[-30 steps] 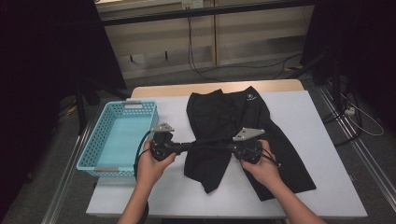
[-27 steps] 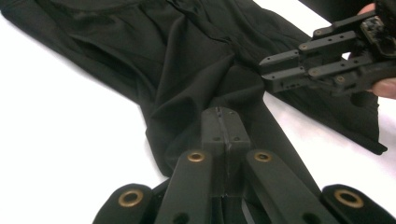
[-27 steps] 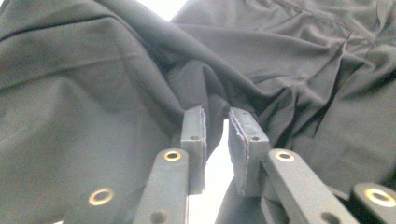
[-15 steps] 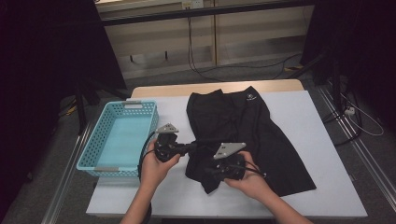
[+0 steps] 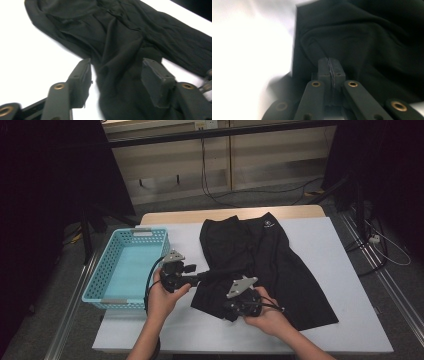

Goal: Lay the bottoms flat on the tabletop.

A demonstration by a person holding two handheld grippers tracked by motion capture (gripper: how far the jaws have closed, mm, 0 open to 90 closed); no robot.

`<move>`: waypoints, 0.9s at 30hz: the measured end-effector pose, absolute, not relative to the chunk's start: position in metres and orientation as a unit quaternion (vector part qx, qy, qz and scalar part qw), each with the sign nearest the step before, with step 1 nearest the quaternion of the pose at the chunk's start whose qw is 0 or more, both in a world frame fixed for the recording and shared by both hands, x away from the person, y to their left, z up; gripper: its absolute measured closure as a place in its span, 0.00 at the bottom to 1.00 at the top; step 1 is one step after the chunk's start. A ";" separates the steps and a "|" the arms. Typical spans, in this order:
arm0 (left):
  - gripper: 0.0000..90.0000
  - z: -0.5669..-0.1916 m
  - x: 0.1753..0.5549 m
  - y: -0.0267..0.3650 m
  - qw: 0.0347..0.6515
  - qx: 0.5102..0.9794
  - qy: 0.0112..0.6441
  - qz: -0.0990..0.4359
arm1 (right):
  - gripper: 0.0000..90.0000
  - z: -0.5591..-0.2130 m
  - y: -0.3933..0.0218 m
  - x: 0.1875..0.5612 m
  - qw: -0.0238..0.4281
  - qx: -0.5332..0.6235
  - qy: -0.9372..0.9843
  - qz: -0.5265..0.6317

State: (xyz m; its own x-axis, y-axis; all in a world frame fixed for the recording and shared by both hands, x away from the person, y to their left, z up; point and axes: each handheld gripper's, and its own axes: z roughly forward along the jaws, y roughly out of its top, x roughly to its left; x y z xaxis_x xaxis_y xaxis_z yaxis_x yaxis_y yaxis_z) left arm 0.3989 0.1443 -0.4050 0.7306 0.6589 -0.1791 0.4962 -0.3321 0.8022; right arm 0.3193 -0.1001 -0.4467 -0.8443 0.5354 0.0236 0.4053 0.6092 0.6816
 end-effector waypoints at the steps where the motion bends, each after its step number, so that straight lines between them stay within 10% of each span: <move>1: 0.42 -0.405 0.399 0.145 0.455 0.810 0.357 0.095 | 0.99 -0.445 -0.106 0.318 0.086 0.266 0.893 0.353; 13: 0.28 -0.403 0.399 0.158 0.458 0.796 0.380 0.111 | 0.47 -0.451 -0.054 0.326 0.125 0.235 0.880 0.393; 18: 0.28 -0.404 0.398 0.161 0.458 0.795 0.382 0.111 | 0.61 -0.460 -0.042 0.332 0.142 0.238 0.878 0.390; 22: 0.27 -0.403 0.397 0.163 0.460 0.792 0.384 0.114 | 0.96 -0.457 -0.049 0.336 0.126 0.248 0.880 0.385; 27: 0.27 -0.402 0.398 0.161 0.461 0.794 0.380 0.113 | 0.97 -0.447 -0.066 0.330 0.100 0.249 0.883 0.385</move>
State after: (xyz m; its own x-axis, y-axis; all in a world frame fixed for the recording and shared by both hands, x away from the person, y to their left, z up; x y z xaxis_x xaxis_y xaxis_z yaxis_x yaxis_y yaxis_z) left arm 0.3982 0.1610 -0.4020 0.6852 0.7079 -0.1714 0.4991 -0.2850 0.8183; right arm 0.3300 -0.0660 -0.4466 -0.8563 0.5163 0.0146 0.3625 0.5806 0.7291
